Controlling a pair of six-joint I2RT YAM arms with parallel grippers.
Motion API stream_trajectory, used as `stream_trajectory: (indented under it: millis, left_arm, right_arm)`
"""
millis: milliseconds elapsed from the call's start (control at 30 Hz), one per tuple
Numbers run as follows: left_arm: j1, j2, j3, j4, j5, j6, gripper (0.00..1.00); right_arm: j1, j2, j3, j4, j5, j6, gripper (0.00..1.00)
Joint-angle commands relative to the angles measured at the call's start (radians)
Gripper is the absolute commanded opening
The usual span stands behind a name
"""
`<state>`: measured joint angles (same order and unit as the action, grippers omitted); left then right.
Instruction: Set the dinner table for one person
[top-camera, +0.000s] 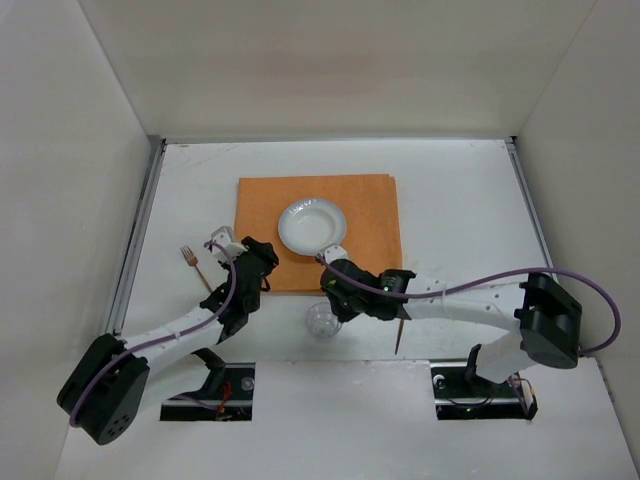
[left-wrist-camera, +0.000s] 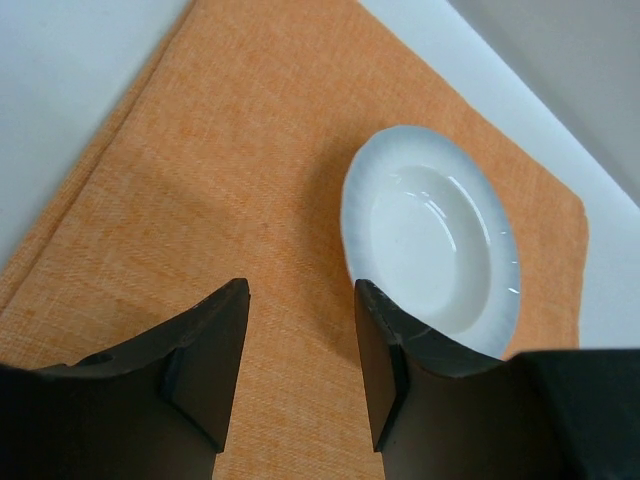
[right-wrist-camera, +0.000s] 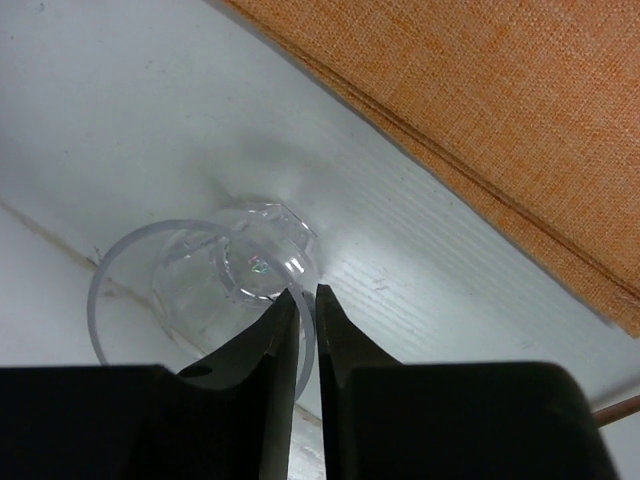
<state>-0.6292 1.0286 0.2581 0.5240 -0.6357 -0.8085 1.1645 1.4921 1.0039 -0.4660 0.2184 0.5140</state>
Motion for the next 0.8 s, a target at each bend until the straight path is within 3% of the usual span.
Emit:
stream_trajectory:
  millis: [0, 167, 400, 567, 767]
  left_arm:
    - [-0.037, -0.056, 0.07, -0.062, -0.083, 0.006, 0.45]
    - [-0.022, -0.099, 0.041, -0.073, -0.157, 0.005, 0.45]
    - [0.021, -0.073, 0.027, -0.047, -0.157, 0.006, 0.46]
    - [0.053, -0.055, 0.001, -0.009, -0.145, 0.014, 0.47]
    - [0.053, 0.011, 0.001, 0.031, -0.107, 0.014, 0.47]
  right_arm:
    - [-0.004, -0.016, -0.031, 0.089, -0.01, -0.022, 0.16]
    - [-0.004, -0.105, -0.056, 0.087, 0.012, -0.019, 0.13]
    - [-0.068, -0.266, -0.038, 0.079, 0.015, -0.006, 0.12]
    - [-0.217, -0.302, 0.004, 0.125, 0.019, -0.031, 0.12]
    - [-0.473, -0.17, 0.091, 0.279, -0.056, -0.057, 0.12]
